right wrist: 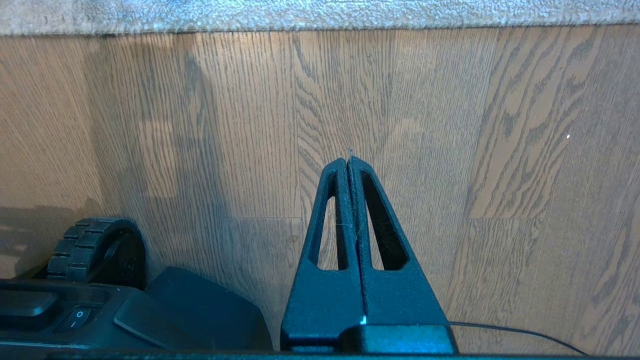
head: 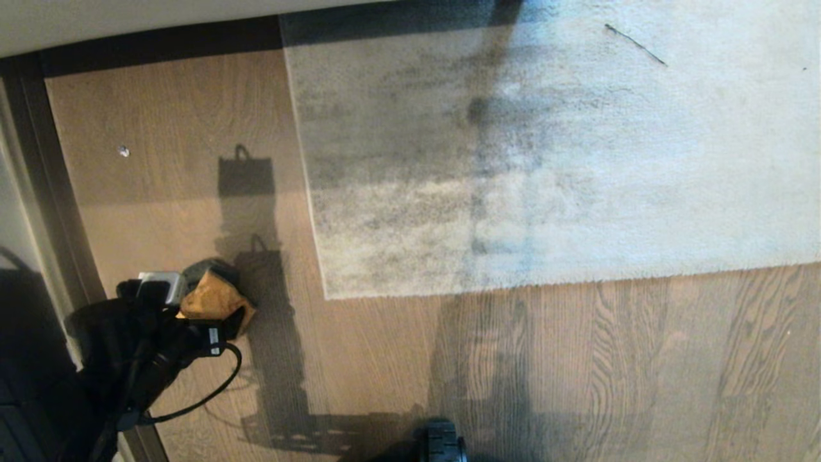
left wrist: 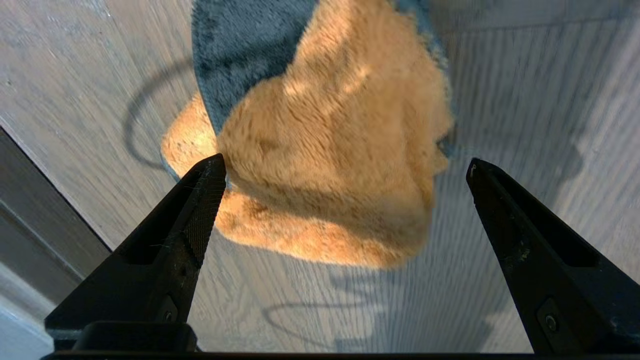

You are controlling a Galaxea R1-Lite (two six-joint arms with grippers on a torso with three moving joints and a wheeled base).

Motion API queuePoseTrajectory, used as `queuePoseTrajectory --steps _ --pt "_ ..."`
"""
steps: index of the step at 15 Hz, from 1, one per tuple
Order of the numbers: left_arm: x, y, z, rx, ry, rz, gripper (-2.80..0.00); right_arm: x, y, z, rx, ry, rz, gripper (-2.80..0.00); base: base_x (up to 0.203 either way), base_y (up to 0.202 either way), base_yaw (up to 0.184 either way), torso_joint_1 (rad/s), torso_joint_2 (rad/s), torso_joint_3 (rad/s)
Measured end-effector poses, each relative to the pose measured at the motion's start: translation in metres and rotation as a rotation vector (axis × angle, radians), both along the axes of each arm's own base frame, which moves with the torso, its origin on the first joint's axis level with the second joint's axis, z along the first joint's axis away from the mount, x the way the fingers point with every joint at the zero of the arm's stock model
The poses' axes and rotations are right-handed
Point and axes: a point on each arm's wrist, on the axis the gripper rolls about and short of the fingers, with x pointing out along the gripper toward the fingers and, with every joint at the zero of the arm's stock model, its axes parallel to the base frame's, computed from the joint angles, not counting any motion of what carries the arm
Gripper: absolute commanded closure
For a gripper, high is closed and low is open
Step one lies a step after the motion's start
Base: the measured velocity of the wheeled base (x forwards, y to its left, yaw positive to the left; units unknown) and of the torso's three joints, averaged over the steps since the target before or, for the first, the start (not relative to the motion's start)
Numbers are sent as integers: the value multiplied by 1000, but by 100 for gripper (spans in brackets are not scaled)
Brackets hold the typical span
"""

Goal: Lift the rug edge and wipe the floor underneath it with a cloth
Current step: Pick up the rag

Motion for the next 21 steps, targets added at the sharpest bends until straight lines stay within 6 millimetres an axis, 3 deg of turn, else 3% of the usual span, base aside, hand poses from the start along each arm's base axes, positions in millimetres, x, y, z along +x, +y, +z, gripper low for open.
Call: queuePoseTrajectory --steps 9,10,21 --pt "7 10 -5 17 5 29 -280 0 0 0 0 0 0 0 0 0 0 0 0 0" --pt "7 10 -6 17 8 30 0 0 0 0 0 0 -1 0 0 0 0 0 0 0" --pt "10 9 -5 15 -1 20 0 0 0 0 0 0 -1 0 0 0 0 0 0 0"
